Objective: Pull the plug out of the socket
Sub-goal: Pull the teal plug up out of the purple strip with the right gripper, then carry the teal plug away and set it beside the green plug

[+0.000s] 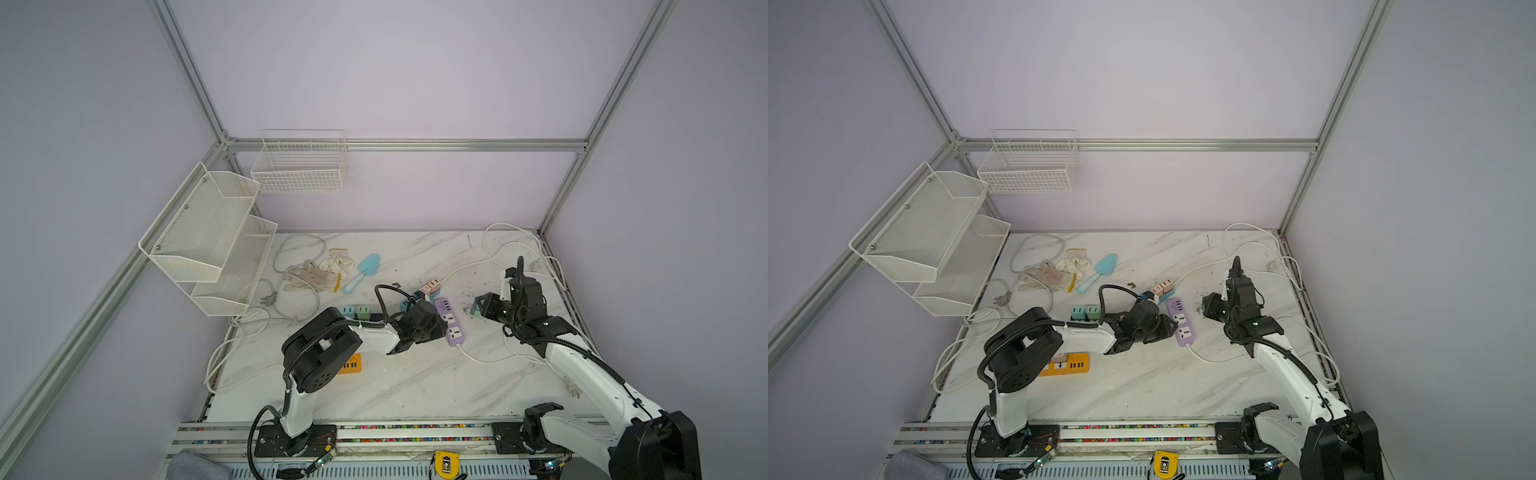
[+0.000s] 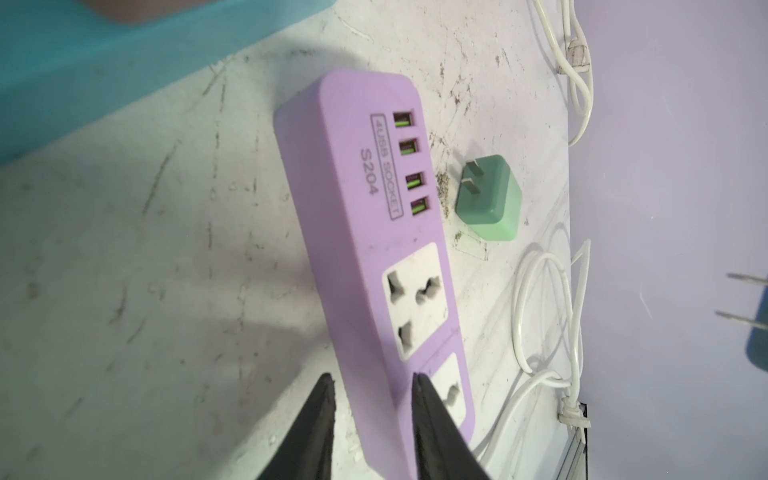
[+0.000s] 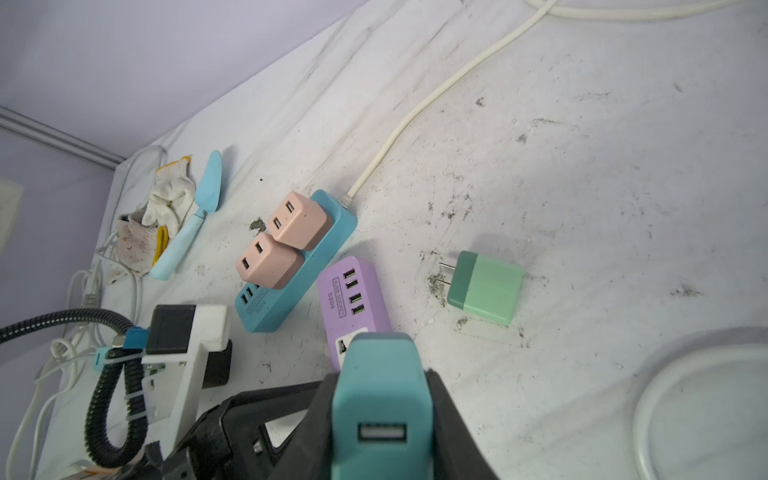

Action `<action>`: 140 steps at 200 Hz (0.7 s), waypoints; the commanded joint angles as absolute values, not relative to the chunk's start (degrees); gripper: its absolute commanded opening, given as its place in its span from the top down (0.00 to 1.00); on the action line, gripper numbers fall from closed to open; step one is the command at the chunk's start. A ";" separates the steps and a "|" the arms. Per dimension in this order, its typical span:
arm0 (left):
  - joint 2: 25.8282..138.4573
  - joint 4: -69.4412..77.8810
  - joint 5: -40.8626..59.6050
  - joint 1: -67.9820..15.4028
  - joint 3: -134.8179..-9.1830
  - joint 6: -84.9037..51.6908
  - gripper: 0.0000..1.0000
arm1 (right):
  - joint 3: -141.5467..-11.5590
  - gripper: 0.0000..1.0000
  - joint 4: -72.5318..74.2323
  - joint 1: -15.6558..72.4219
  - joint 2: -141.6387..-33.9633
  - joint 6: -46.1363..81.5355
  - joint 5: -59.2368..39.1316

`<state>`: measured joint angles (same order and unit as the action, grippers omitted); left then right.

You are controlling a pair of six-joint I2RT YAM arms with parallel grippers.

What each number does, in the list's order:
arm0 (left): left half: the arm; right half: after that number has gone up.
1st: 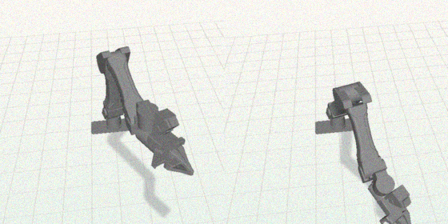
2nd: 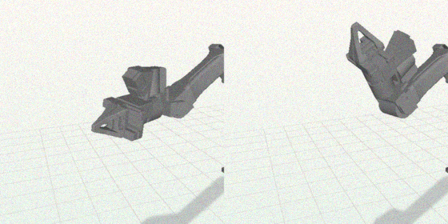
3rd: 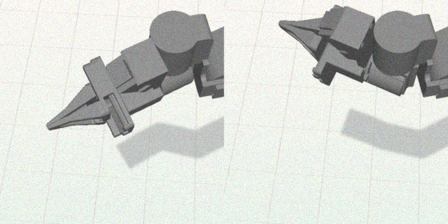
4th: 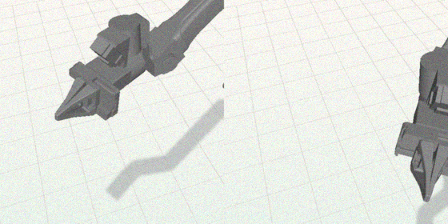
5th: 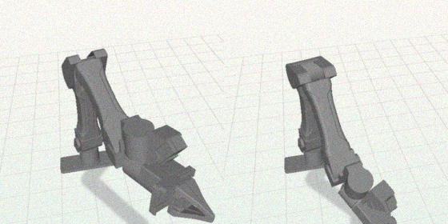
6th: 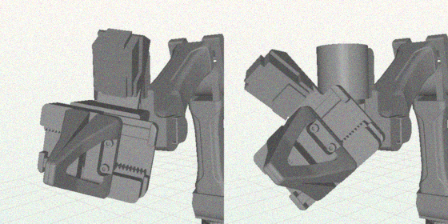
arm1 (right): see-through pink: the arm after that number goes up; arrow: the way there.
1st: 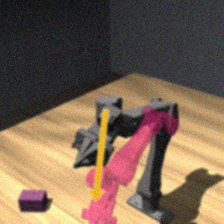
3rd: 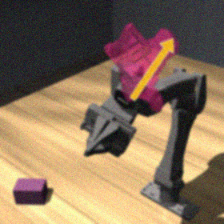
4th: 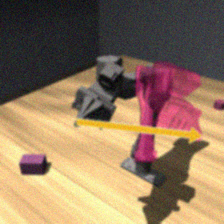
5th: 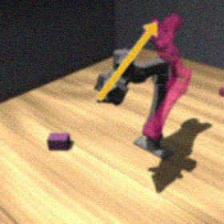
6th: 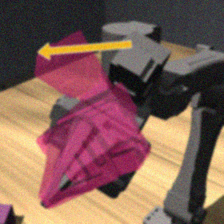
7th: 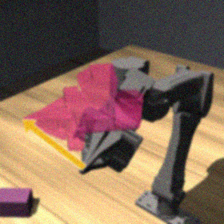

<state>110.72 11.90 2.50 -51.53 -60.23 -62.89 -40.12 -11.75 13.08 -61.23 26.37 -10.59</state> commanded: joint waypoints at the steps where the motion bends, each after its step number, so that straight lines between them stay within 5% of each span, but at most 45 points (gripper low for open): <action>1: 105.20 9.70 1.03 -51.59 -58.66 -60.59 0.66 | -37.96 1.00 -6.04 10.43 -60.01 29.07 -13.87; 140: 92.16 6.50 -4.43 -51.59 -49.22 -57.18 0.62 | -33.38 0.99 14.67 -5.91 -76.82 35.81 -23.93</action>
<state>95.20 6.22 -2.83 -51.53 -51.90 -59.68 -33.45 8.19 -3.36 -73.34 34.06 -20.80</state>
